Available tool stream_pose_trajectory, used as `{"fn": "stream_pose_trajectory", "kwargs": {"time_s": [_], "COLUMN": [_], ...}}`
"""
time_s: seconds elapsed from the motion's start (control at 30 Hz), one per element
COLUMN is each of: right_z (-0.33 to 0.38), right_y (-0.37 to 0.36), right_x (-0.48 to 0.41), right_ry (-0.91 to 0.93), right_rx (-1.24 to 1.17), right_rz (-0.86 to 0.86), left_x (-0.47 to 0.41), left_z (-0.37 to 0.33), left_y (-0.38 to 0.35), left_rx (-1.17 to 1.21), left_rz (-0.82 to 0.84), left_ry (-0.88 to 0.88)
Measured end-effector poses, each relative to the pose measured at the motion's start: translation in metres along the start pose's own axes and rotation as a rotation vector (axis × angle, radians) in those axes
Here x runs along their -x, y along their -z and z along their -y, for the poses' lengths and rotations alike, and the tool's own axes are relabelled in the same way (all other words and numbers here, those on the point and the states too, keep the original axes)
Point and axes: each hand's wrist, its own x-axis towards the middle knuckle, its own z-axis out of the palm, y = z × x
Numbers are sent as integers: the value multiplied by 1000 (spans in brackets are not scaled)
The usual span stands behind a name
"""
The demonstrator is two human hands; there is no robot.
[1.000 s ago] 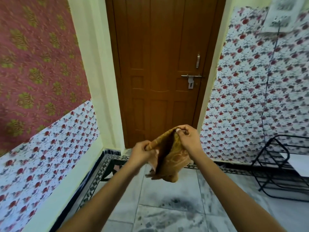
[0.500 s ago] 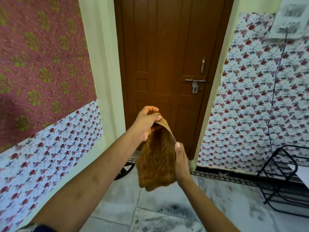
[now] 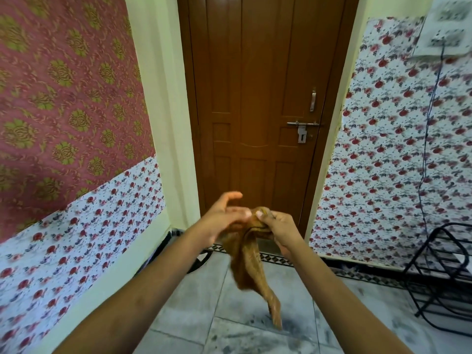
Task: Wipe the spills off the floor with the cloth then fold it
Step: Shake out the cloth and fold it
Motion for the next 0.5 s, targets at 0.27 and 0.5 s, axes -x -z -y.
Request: {"fn": "stream_pose_trajectory", "kwargs": {"time_s": [0.27,0.5], "right_z": [-13,-16], "right_y": [-7,8], "right_x": [8,11], "right_ry": [-250,-337], "right_rx": [-303,-258], "right_rz": [-31,27], "left_x": [0,-3], "left_z": [47,42], "left_y": [-25,-28], "left_rx": [-463,-470], "left_rz": [-208,-310], "left_ry": [-271,-366]}}
